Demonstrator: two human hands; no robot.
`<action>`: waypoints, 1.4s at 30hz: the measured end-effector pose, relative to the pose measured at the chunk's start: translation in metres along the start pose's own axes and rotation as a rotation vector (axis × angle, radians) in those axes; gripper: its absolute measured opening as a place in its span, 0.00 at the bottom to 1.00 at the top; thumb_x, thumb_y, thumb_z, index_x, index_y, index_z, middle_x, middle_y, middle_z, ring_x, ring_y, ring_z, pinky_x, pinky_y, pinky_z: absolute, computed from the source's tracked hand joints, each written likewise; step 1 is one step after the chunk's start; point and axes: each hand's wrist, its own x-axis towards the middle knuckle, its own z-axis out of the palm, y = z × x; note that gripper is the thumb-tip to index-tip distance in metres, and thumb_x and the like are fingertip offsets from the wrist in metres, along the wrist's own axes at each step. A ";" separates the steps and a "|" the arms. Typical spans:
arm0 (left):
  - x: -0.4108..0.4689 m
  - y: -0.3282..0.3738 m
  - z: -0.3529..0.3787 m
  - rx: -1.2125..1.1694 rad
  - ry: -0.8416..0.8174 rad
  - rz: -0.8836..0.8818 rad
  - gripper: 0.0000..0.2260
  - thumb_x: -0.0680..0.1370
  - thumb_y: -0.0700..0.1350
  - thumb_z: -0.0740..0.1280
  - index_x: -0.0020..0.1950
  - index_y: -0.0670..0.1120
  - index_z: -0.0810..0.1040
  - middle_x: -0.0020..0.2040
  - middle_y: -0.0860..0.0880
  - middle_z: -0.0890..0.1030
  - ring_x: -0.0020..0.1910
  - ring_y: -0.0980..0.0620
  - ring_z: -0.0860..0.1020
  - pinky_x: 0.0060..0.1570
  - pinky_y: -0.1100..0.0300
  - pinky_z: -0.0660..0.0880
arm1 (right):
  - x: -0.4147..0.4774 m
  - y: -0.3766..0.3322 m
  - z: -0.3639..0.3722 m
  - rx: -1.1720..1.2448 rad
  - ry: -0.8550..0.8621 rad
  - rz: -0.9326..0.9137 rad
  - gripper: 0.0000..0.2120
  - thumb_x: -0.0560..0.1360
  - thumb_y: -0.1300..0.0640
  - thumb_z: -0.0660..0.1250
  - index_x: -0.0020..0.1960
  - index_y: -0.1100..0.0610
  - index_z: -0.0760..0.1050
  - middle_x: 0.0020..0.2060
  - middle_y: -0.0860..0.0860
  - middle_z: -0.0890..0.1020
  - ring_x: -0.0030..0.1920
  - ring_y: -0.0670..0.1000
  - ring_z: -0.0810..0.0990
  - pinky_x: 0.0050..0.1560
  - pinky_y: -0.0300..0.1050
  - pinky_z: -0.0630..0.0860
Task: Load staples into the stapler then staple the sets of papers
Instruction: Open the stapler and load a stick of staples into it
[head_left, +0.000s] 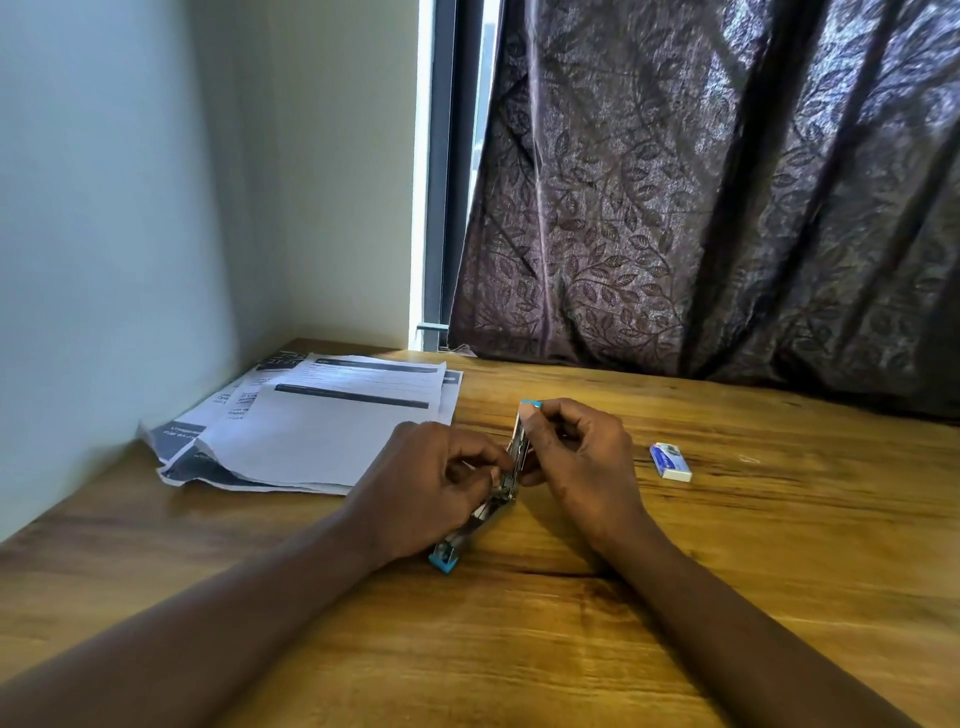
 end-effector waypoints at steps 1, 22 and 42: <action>-0.001 0.000 0.001 0.010 -0.012 -0.014 0.11 0.77 0.41 0.72 0.55 0.54 0.87 0.48 0.59 0.87 0.45 0.64 0.84 0.46 0.63 0.81 | 0.000 0.001 0.000 0.005 0.001 0.009 0.08 0.80 0.55 0.69 0.45 0.58 0.82 0.36 0.59 0.84 0.36 0.61 0.85 0.32 0.48 0.83; 0.007 0.007 -0.002 -0.002 -0.113 -0.227 0.07 0.75 0.42 0.76 0.48 0.54 0.88 0.42 0.60 0.87 0.43 0.62 0.84 0.45 0.66 0.80 | 0.004 0.000 0.000 0.101 -0.049 0.107 0.06 0.78 0.53 0.72 0.43 0.53 0.83 0.38 0.58 0.84 0.32 0.53 0.84 0.29 0.45 0.82; 0.000 0.027 0.011 -0.279 -0.065 -0.165 0.02 0.75 0.42 0.76 0.47 0.45 0.88 0.33 0.48 0.84 0.25 0.56 0.75 0.29 0.65 0.72 | 0.003 0.007 0.001 0.023 0.033 0.035 0.15 0.77 0.50 0.72 0.37 0.59 0.78 0.29 0.53 0.79 0.31 0.45 0.74 0.37 0.53 0.76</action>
